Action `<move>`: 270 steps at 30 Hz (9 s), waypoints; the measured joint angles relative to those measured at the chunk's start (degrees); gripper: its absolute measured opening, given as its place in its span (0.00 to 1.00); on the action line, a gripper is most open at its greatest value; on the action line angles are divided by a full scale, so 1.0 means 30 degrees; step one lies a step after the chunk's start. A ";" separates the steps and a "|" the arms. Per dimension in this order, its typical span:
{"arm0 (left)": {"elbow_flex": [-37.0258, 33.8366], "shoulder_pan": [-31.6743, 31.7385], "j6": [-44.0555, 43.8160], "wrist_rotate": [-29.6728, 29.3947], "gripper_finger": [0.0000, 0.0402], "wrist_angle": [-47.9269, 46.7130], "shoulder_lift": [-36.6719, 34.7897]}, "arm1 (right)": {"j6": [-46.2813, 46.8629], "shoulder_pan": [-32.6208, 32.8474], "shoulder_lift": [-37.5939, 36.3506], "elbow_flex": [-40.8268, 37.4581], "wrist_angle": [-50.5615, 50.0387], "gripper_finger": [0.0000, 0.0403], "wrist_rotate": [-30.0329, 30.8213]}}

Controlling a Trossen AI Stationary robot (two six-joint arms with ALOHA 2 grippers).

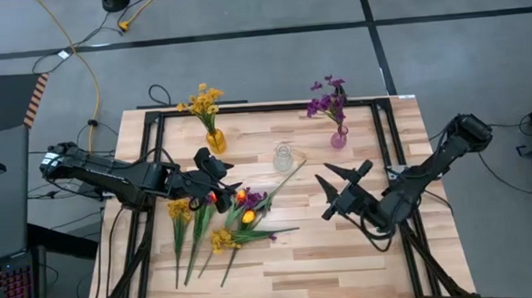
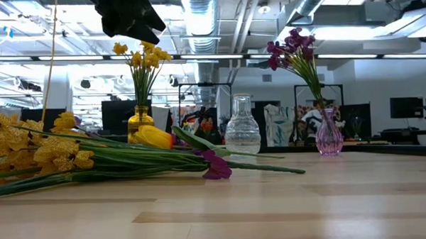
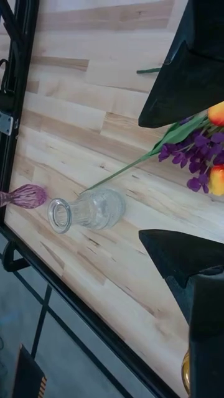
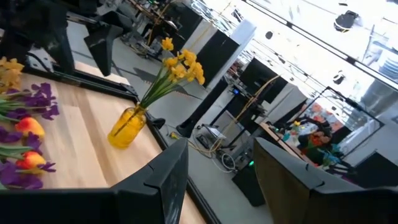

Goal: Sort flowers into vase by color
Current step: Put the yellow flowers into the yellow vase

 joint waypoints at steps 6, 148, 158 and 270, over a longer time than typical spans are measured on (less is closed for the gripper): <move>0.0000 0.0000 0.0001 0.0123 0.67 -0.0125 0.0000 | 0.0353 -0.0908 0.0960 0.0460 -0.0032 0.51 -0.1682; 0.9777 -0.0731 0.5510 0.5679 0.02 -0.4965 0.9974 | 1.4753 -0.5415 0.1400 0.0474 -0.7597 0.51 -1.9937; 0.9777 -0.0612 0.5636 0.5674 0.02 -0.3723 0.9974 | 1.5722 -0.5477 0.1400 0.0474 -0.9736 0.51 -1.9937; -0.4646 0.0729 0.8957 0.1922 0.44 3.3556 0.9493 | 1.1968 -1.0810 0.7231 -0.3304 1.3398 0.12 -2.4644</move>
